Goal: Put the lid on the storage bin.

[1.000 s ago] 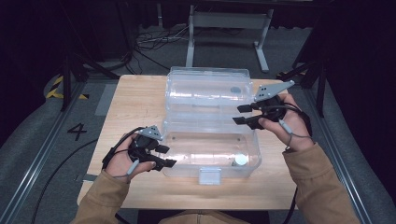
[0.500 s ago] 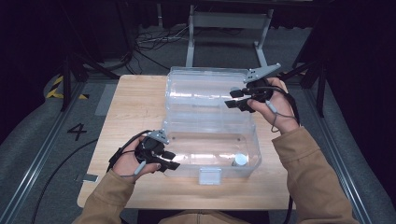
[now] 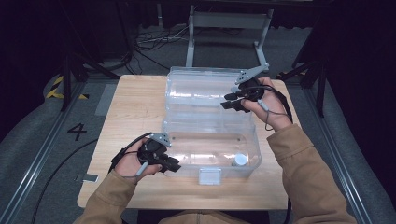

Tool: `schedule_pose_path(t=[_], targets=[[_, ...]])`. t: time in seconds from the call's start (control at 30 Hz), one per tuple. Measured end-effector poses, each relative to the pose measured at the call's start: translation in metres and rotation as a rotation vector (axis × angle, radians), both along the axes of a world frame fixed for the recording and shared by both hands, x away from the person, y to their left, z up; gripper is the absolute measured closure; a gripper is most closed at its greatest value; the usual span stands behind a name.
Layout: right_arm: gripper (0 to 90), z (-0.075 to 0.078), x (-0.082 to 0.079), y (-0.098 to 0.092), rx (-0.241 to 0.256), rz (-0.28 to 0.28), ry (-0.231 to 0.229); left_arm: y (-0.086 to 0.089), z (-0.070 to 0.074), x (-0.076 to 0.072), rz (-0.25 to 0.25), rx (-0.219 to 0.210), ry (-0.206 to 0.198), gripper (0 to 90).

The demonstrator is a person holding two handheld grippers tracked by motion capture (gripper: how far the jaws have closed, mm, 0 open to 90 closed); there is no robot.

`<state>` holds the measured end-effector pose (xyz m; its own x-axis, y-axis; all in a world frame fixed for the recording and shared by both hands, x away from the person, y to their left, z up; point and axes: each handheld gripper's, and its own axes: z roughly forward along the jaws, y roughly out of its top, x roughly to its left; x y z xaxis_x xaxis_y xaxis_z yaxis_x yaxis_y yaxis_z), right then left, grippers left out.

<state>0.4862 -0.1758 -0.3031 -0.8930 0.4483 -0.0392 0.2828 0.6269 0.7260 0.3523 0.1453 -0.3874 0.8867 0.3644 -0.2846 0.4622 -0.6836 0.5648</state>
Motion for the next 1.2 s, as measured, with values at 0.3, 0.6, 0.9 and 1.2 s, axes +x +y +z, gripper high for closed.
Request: schedule_pose_path(t=[0.3, 0.6, 0.9, 1.2], targets=[[79.1, -0.001, -0.002, 0.001, -0.012, 0.014, -0.019, 0.001, -0.001, 0.0, 0.006, -0.008, 0.009, 74.1], [81.1, 0.0, -0.011, 0.002, -0.017, 0.028, -0.044, 0.001, -0.001, -0.001, 0.011, -0.011, 0.007, 74.0], [81.4, 0.004, -0.028, 0.001, -0.018, 0.037, -0.055, 0.001, -0.001, -0.002, 0.017, -0.011, 0.005, 74.0], [81.5, 0.007, -0.04, -0.001, -0.02, 0.047, -0.064, 0.001, -0.002, -0.002, 0.018, -0.013, 0.003, 73.9]])
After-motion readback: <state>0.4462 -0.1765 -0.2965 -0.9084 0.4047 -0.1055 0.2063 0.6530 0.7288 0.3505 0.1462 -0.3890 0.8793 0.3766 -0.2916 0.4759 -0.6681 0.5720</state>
